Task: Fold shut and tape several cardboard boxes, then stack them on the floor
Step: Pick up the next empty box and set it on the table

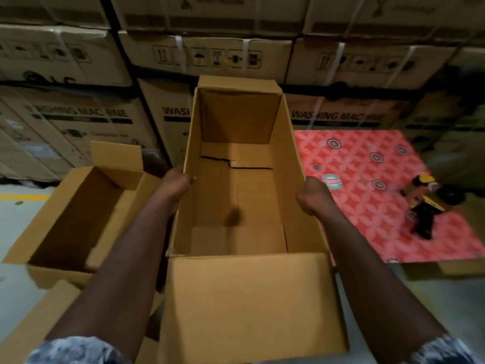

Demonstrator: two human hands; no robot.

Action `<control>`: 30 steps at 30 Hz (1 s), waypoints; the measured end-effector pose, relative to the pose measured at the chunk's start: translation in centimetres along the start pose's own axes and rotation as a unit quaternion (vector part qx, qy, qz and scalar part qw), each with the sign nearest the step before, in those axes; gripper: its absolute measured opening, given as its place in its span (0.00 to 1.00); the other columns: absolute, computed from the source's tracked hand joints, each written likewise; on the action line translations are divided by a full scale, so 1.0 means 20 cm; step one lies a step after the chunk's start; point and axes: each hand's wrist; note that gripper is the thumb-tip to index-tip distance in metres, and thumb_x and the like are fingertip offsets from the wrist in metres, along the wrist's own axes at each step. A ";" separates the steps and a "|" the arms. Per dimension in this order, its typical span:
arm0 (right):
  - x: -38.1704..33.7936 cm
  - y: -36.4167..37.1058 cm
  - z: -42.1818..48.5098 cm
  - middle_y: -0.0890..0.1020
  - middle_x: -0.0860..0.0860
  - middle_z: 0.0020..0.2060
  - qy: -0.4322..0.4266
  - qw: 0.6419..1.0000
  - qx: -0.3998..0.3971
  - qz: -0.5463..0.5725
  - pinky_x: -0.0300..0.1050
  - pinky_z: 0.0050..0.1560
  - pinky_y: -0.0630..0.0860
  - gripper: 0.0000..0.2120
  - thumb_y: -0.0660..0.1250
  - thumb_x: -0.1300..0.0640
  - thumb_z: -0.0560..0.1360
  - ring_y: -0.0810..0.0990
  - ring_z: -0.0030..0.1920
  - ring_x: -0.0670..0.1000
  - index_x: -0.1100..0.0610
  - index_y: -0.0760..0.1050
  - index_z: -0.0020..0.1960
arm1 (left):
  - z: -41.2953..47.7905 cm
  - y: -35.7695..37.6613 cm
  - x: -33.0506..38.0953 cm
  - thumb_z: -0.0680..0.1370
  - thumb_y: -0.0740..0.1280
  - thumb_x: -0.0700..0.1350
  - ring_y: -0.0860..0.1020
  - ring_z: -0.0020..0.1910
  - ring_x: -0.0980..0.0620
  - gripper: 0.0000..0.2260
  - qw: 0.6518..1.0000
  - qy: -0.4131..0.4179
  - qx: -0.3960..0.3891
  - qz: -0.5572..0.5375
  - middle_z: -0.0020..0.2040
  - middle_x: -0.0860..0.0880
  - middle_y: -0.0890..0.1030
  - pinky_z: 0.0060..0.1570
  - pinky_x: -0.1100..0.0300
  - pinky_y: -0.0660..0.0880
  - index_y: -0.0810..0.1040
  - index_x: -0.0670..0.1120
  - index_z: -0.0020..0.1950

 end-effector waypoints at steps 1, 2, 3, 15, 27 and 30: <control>0.06 -0.02 0.01 0.81 0.63 0.60 0.014 1.000 0.004 0.007 0.45 0.48 0.72 0.15 0.63 0.60 0.77 0.80 0.58 0.64 0.61 0.76 0.63 | 0.02 0.06 0.00 0.83 0.61 0.39 0.78 0.46 0.49 0.16 1.000 0.003 -0.008 0.002 0.60 0.42 0.80 0.42 0.57 0.73 0.74 0.45 0.71; 0.12 -0.03 0.02 0.81 0.62 0.60 0.023 1.000 0.009 0.015 0.46 0.50 0.73 0.15 0.64 0.60 0.77 0.80 0.59 0.63 0.61 0.76 0.63 | 0.04 0.12 0.00 0.83 0.61 0.40 0.77 0.45 0.50 0.16 1.000 0.006 -0.015 0.007 0.60 0.42 0.80 0.40 0.58 0.72 0.74 0.46 0.71; 0.17 -0.03 0.02 0.81 0.62 0.60 0.030 0.999 0.018 0.020 0.46 0.51 0.73 0.15 0.64 0.59 0.77 0.80 0.59 0.63 0.60 0.76 0.63 | 0.05 0.18 -0.01 0.84 0.60 0.41 0.77 0.46 0.50 0.17 1.000 0.009 -0.022 0.015 0.60 0.43 0.80 0.41 0.57 0.73 0.73 0.47 0.72; 0.42 -0.10 -0.03 0.62 0.49 0.80 -0.268 0.959 0.044 -0.085 0.62 0.77 0.59 0.26 0.64 0.48 0.75 0.55 0.81 0.55 0.50 0.70 0.73 | 0.22 0.30 -0.04 0.83 0.62 0.42 0.77 0.55 0.47 0.20 0.994 0.064 -0.030 0.088 0.65 0.46 0.78 0.46 0.55 0.75 0.69 0.51 0.76; 0.49 -0.01 -0.12 0.64 0.44 0.78 -0.150 0.982 0.106 0.052 0.52 0.79 0.50 0.34 0.59 0.76 0.68 0.48 0.82 0.54 0.56 0.75 0.70 | 0.30 0.42 0.14 0.81 0.66 0.46 0.77 0.62 0.39 0.22 0.948 0.220 -0.078 0.217 0.67 0.42 0.78 0.56 0.51 0.75 0.67 0.47 0.74; 0.48 0.00 -0.11 0.61 0.44 0.78 -0.138 0.982 0.113 0.068 0.43 0.76 0.46 0.39 0.57 0.78 0.68 0.48 0.82 0.53 0.56 0.69 0.76 | 0.11 0.37 0.06 0.81 0.68 0.47 0.71 0.71 0.41 0.30 0.938 0.252 -0.054 0.233 0.75 0.42 0.69 0.68 0.46 0.71 0.59 0.45 0.80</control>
Point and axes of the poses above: each hand's wrist, its own z-axis towards the middle knuckle, its own y-axis out of the palm, x = y × z
